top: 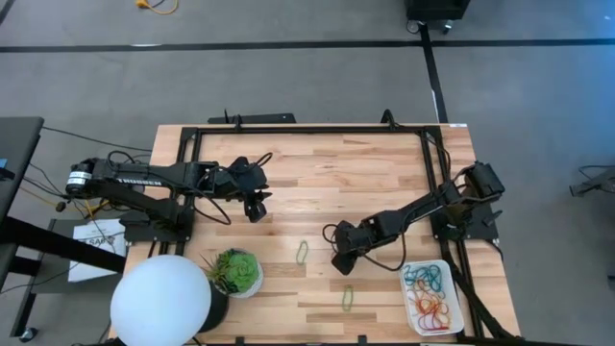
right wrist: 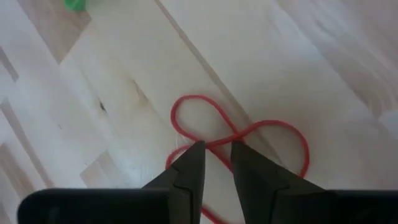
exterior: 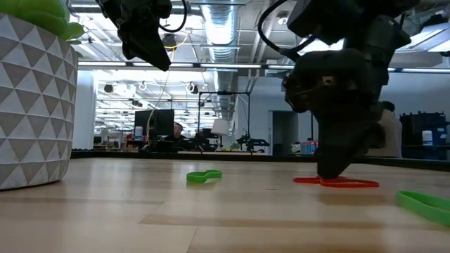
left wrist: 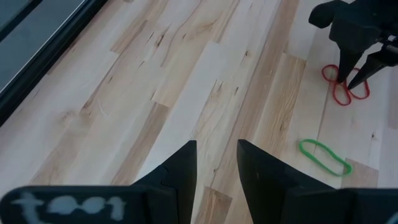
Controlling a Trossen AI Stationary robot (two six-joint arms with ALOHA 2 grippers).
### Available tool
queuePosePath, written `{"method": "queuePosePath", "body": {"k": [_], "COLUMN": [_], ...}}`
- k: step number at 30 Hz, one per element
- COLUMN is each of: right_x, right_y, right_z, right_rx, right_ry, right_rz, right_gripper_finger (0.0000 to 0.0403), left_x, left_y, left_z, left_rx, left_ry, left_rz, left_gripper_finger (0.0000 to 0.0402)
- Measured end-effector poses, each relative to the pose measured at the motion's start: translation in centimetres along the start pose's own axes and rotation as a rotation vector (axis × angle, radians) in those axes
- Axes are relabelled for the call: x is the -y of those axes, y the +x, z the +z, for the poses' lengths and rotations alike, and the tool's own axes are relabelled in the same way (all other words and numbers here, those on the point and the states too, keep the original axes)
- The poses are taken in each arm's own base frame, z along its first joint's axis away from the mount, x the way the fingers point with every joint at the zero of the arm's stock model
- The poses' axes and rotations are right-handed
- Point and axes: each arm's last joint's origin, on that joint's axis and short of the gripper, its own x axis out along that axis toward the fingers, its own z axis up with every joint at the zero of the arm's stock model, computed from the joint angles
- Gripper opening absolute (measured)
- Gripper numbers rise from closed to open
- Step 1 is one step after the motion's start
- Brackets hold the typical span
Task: Pick and place items into bin
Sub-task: Put the red rubber band into the white bin
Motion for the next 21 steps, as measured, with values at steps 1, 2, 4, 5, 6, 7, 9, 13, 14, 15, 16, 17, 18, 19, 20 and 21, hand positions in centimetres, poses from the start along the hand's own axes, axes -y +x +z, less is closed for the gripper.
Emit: {"method": "queuePosePath", "body": {"k": [1, 2, 4, 5, 6, 7, 9, 13, 14, 15, 16, 17, 18, 19, 20, 21], "right_x": [0.0, 0.1, 0.1, 0.2, 0.3, 0.3, 0.4, 0.4, 0.4, 0.4, 0.4, 0.3, 0.2, 0.0, -0.2, -0.4], "right_y": [0.0, 0.0, 0.0, 0.0, 0.0, -0.1, -0.1, -0.1, -0.1, -0.1, 0.1, 0.3, 0.4, 0.6, 0.8, 1.0], "right_z": [0.1, 0.2, 0.2, 0.2, 0.1, 0.1, 0.1, 0.2, 0.2, 0.2, 0.0, -0.1, -0.4, -0.7, -0.9, -1.1], "right_rx": [0.006, 0.007, 0.002, -0.003, -0.01, -0.016, -0.024, -0.022, -0.023, -0.024, -0.03, -0.035, -0.039, -0.04, -0.041, -0.043], "right_ry": [-0.016, -0.031, -0.093, -0.138, -0.18, -0.208, -0.244, -0.288, -0.295, -0.305, -0.321, -0.334, -0.343, -0.353, -0.366, -0.375], "right_rz": [0.002, 0.002, -0.003, -0.009, -0.015, -0.021, -0.025, -0.021, -0.021, -0.021, -0.025, -0.026, -0.028, -0.033, -0.041, -0.055], "right_gripper_finger": [0.0075, 0.0075, 0.0075, 0.0075, 0.0075, 0.0075, 0.0075, 0.0075, 0.0075, 0.0075, 0.0075, 0.0075, 0.0075, 0.0075, 0.0075, 0.0075], "left_x": [0.0, 0.0, 0.0, 0.0, 0.0, 0.0, 0.0, 0.0, 0.0, 0.0, 0.0, 0.0, 0.0, 0.0, 0.0, 0.0], "left_y": [0.0, 0.0, 0.0, 0.0, 0.0, 0.0, 0.0, 0.0, 0.0, 0.0, 0.0, 0.0, 0.0, 0.0, 0.0, 0.0], "left_z": [0.0, 0.0, 0.0, 0.0, 0.0, 0.0, 0.0, 0.0, 0.0, 0.0, 0.0, 0.0, 0.0, 0.0, 0.0, 0.0], "left_rx": [0.0, 0.0, 0.0, 0.0, 0.0, 0.0, 0.0, 0.0, 0.0, 0.0, 0.0, 0.0, 0.0, 0.0, 0.0, 0.0], "left_ry": [0.0, 0.0, 0.001, 0.002, 0.0, 0.0, 0.0, 0.0, 0.0, 0.0, 0.001, 0.002, 0.002, 0.001, 0.0, 0.0], "left_rz": [0.0, 0.0, 0.0, 0.0, 0.0, 0.0, 0.0, 0.0, 0.0, 0.0, 0.0, 0.0, 0.0, 0.0, 0.0, 0.0], "left_gripper_finger": [0.0104, 0.0104, 0.0104, 0.0104, 0.0104, 0.0104, 0.0104, 0.0104, 0.0104, 0.0104, 0.0104, 0.0104, 0.0104, 0.0104, 0.0104, 0.0104]}}
